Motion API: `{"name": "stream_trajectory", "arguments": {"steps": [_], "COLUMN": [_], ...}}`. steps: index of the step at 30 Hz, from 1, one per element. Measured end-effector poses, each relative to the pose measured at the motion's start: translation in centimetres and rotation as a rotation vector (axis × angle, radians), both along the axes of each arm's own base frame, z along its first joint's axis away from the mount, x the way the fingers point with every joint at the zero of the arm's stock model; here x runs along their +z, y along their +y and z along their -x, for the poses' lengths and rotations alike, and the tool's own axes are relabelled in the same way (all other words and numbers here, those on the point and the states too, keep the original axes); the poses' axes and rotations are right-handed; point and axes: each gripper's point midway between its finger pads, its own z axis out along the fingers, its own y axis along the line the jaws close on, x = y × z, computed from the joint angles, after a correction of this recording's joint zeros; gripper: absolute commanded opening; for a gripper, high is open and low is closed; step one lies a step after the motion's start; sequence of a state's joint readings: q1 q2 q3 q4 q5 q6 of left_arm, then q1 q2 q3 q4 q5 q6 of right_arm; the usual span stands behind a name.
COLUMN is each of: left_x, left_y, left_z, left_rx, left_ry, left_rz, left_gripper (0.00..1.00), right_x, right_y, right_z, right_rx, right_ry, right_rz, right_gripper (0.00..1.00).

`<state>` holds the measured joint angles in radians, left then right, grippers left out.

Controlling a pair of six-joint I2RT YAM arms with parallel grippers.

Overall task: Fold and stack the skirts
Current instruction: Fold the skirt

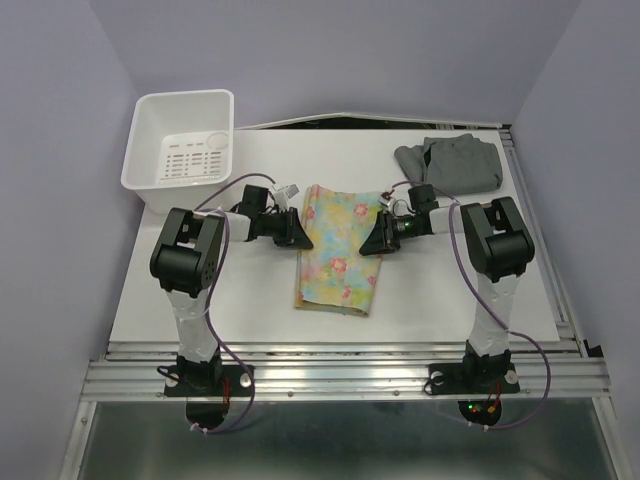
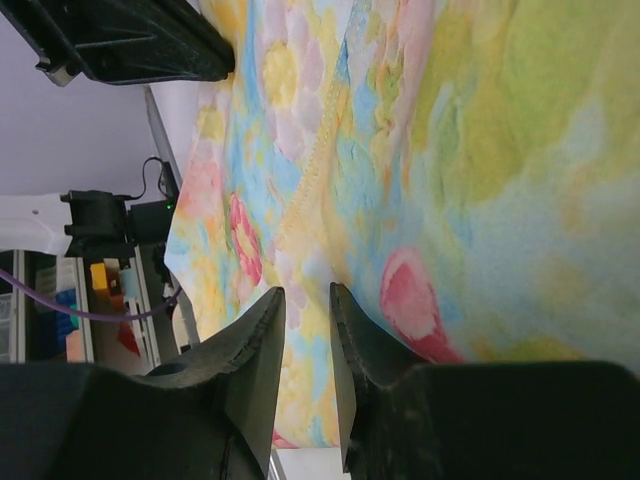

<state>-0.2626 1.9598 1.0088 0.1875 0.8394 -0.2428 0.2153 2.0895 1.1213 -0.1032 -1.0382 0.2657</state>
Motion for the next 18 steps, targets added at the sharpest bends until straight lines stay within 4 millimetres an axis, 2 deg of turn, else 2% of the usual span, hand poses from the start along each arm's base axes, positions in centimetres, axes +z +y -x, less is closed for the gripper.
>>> {"name": "stream_trajectory", "arguments": {"steps": [3, 5, 6, 8, 9, 10, 12, 16, 18], "left_x": [0.0, 0.1, 0.3, 0.9, 1.3, 1.9, 3.8, 10.5, 13.0], "left_y": [0.0, -0.1, -0.1, -0.2, -0.1, 0.0, 0.3, 1.6, 2.2], "left_z": [0.0, 0.0, 0.1, 0.4, 0.5, 0.6, 1.2, 1.6, 1.9], "left_rx": [0.001, -0.004, -0.010, -0.030, -0.041, -0.048, -0.075, -0.134, -0.150], "left_ry": [0.002, 0.001, -0.002, -0.026, -0.052, -0.070, -0.143, -0.425, -0.538], "left_rz": [0.001, 0.007, 0.012, 0.013, 0.000, -0.003, -0.023, -0.097, -0.130], "left_gripper": [0.24, 0.30, 0.39, 0.49, 0.60, 0.65, 0.75, 0.81, 0.83], "right_x": [0.0, 0.0, 0.0, 0.1, 0.2, 0.4, 1.0, 3.0, 4.0], "right_y": [0.0, 0.0, 0.0, -0.1, -0.2, -0.2, -0.3, -0.2, -0.1], "right_z": [0.0, 0.0, 0.0, -0.1, -0.2, -0.3, -0.4, -1.7, -2.0], "right_rx": [-0.001, 0.001, 0.002, 0.004, 0.004, 0.007, 0.011, 0.002, 0.002], "right_ry": [0.000, -0.003, -0.004, -0.007, -0.009, -0.016, -0.020, -0.067, -0.090], "right_rz": [0.002, 0.002, 0.005, 0.015, 0.023, 0.034, 0.042, 0.058, 0.053], "right_gripper": [0.31, 0.31, 0.31, 0.32, 0.33, 0.33, 0.34, 0.36, 0.37]}}
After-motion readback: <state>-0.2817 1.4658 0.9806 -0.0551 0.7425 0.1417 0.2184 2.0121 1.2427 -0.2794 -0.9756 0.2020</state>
